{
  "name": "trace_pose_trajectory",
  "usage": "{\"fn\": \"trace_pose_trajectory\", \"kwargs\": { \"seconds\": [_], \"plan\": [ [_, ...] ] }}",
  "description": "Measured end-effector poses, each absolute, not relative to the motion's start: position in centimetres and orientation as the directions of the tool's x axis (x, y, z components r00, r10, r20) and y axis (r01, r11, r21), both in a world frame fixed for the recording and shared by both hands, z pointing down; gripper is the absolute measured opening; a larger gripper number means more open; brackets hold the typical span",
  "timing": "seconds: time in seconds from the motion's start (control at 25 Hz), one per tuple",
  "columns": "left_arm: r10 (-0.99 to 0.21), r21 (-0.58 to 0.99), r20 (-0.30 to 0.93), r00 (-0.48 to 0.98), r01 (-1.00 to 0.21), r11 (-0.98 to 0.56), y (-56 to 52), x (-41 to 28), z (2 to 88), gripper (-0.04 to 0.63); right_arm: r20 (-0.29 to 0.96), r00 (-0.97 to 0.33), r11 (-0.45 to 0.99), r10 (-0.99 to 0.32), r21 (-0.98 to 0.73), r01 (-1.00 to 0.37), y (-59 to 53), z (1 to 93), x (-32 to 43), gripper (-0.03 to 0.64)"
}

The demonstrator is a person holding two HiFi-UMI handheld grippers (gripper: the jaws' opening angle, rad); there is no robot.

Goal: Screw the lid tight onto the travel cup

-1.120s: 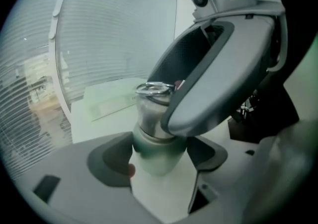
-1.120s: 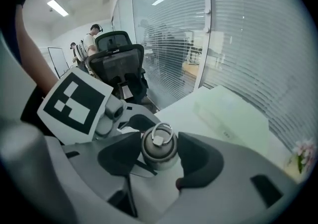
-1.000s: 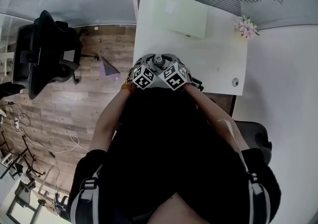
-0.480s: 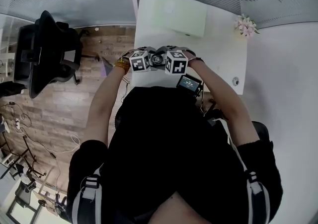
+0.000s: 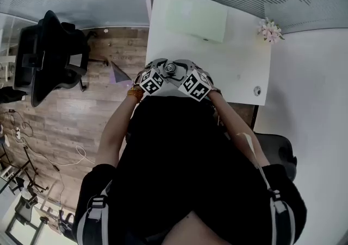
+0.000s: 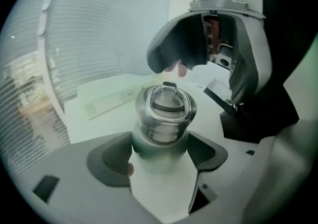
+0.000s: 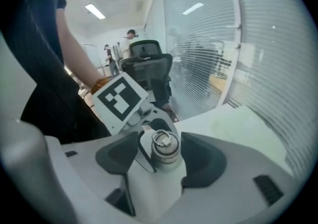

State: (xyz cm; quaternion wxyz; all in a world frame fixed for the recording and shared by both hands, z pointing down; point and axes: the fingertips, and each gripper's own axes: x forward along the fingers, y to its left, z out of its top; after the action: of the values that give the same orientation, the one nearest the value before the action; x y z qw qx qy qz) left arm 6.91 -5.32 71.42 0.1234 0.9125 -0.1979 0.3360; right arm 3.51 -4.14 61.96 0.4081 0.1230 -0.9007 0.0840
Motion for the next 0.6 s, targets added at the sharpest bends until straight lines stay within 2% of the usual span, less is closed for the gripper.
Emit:
{"fn": "trace_pose_trajectory", "kwargs": {
  "seconds": [0.08, 0.16, 0.48, 0.6],
  "plan": [
    [-0.367, 0.093, 0.651, 0.664, -0.55, -0.83, -5.5, 6.6, 71.5, 0.353, 0.772, -0.6, 0.924, -0.209, -0.046, -0.381, -4.0, 63.0, 3.8, 0.278],
    [-0.413, 0.096, 0.647, 0.641, -0.606, -0.79, -5.5, 6.5, 71.6, 0.353, 0.785, -0.563, 0.902, -0.259, -0.012, -0.432, -4.3, 63.8, 3.9, 0.281],
    [-0.416, 0.095, 0.646, 0.64, -0.608, -0.788, -5.4, 6.6, 71.7, 0.353, 0.81, -0.518, 0.893, -0.275, 0.016, -0.449, -5.2, 64.8, 3.8, 0.277],
    [-0.408, 0.098, 0.65, 0.641, -0.603, -0.792, -5.4, 6.5, 71.6, 0.353, 0.812, -0.514, 0.891, -0.275, 0.015, -0.453, -5.3, 64.8, 3.7, 0.238]
  ]
}}
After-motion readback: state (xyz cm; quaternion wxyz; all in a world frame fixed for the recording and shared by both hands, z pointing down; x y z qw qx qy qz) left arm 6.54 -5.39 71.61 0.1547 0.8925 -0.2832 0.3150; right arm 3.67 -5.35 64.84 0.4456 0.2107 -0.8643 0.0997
